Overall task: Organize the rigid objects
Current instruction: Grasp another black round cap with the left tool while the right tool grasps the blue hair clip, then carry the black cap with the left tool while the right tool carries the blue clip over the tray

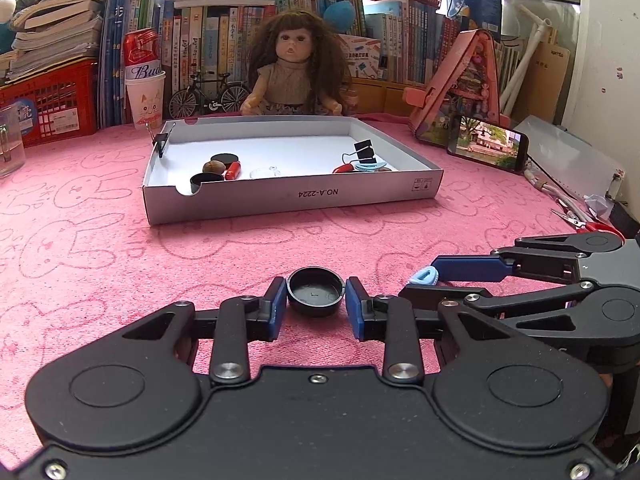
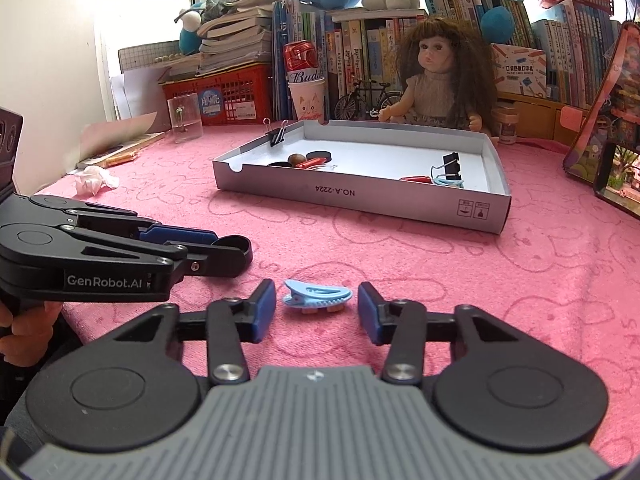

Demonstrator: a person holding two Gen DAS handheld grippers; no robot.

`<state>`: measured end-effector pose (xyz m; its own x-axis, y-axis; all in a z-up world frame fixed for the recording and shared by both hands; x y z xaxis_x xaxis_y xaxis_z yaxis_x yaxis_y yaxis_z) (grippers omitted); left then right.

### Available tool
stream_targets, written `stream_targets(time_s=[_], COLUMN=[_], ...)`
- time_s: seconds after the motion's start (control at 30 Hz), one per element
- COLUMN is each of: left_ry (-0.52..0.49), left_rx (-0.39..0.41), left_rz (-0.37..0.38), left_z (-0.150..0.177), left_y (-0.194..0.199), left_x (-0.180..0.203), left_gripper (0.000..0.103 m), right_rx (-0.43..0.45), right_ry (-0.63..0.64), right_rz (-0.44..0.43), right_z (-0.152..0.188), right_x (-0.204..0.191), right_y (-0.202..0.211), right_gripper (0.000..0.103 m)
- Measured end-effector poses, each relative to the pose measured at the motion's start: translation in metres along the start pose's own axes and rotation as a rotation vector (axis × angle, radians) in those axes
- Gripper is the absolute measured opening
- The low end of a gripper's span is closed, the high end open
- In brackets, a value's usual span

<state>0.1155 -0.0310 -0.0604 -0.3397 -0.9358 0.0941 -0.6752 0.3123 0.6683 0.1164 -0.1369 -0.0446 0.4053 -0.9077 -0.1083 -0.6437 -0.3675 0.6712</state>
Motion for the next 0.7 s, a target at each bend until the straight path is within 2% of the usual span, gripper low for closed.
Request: stream_targets(time_s=[0.3, 0.7], left_ry=[0.026, 0.068], left_rx=[0.015, 0.064], left_rz=[-0.019, -0.066], left_z=[-0.008, -0.042], left_y=[0.000, -0.005], left_x=[-0.006, -0.025], left_gripper=[0.030, 0.030], right_rx=[0.037, 0.068], right_ry=[-0.037, -0.121], right_rz=[0.027, 0.139], right_z=[-0.010, -0.035], right_x=[0.005, 0.033], right_y=[0.005, -0.002], right_gripper=[0.043, 0.043])
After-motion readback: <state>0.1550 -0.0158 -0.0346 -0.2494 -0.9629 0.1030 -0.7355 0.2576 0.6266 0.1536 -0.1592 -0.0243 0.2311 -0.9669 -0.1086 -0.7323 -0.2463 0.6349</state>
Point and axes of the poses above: each gripper's, at about its wrist camera, not at the fingertips, and y roughly against the way its jaws point, x to its right, z to its underside, the point moved 10 cm from there along -y, roughly the way its jaws point, and after that the axes turned 9 degrees about -x, right-handed, at the moved point
